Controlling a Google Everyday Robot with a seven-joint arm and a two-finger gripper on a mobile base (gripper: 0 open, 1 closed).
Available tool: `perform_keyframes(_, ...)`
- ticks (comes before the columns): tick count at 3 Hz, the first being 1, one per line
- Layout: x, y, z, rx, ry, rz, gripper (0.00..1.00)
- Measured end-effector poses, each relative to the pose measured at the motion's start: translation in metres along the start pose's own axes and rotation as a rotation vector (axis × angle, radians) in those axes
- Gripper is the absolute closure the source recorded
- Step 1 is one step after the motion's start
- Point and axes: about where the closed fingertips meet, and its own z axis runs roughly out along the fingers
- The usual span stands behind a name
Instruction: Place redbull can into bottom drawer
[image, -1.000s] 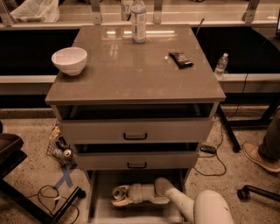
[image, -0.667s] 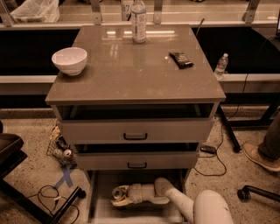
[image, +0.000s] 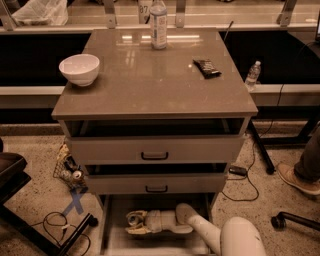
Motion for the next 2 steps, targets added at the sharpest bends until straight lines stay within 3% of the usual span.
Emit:
perform_keyframes(1, -0.0002, 0.0017, 0.0029, -0.005, -0.002, 0.002, 0.0)
perform_keyframes(2, -0.0002, 0.0017, 0.0029, -0.005, -0.002, 0.002, 0.0)
